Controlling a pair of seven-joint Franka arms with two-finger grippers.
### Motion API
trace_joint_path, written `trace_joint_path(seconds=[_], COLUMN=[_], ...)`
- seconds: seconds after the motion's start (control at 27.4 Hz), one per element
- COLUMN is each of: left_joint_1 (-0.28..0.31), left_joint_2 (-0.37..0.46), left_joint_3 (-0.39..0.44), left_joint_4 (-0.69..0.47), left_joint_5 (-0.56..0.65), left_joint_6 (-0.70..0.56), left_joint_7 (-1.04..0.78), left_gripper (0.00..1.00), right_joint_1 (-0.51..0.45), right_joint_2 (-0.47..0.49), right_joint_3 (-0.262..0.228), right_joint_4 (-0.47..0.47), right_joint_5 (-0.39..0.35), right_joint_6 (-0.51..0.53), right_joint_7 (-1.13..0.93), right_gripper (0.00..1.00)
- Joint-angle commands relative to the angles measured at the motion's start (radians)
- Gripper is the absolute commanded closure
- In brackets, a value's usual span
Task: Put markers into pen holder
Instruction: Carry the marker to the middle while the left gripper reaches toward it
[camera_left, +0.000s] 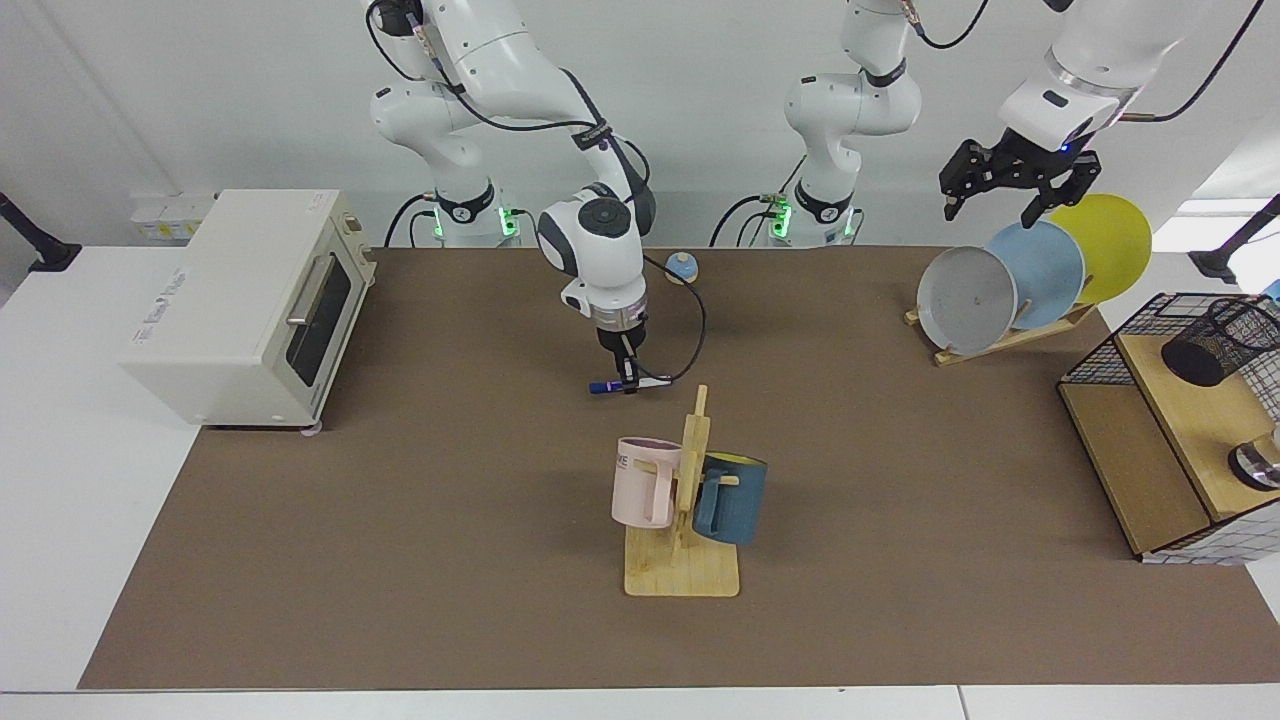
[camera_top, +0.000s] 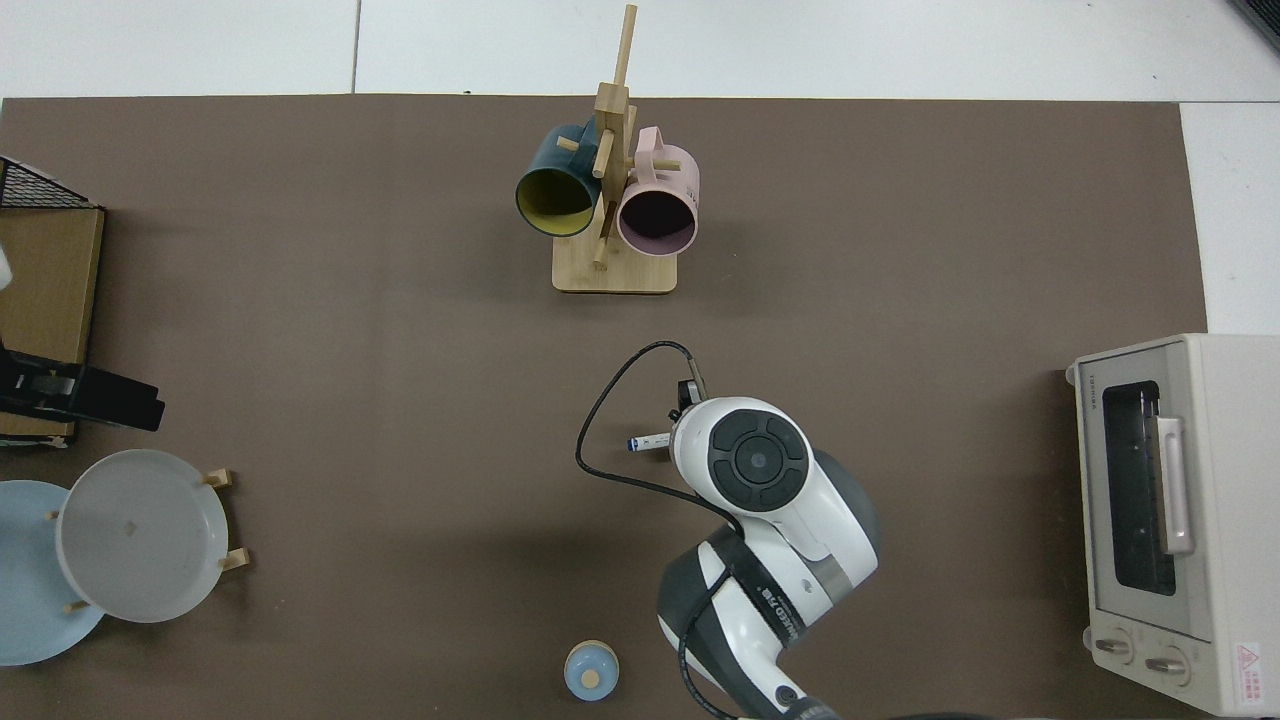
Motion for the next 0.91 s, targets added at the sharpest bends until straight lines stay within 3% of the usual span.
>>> trace_joint_path(seconds=[0.0,0.44,0.73,0.88], left_joint_1=[-0.009,-0.009,-0.011,-0.011], left_joint_2=[-0.026,-0.026,-0.026,-0.026], left_joint_3=[0.001,-0.057,-0.093,-0.128], left_joint_4=[-0.028,-0.028,-0.028,-0.030], left_joint_5=[-0.007,-0.019,-0.074,-0.076], left_joint_6=[-0.003,0.009,0.021,0.029], left_joint_7=[-0.003,-0.003,0.002,0.014], left_gripper=[0.00,0.00,0.00,0.00], right_joint_1=[-0.038,-0.055,-0.104,-0.103], right_joint_2=[-0.122,-0.226,-0.316,-0.310], right_joint_3=[0.008,0.000,-0.011,-0.008], right_joint_4=[-0.014,0.104,0.196,0.274], right_joint_5=[-0.007,0.015,0.154,0.171], right_joint_6=[-0.108,-0.346,-0.535,-0.593], right_joint_7=[-0.011,-0.076,-0.279,-0.284], right_gripper=[1.00,1.00,1.00,1.00])
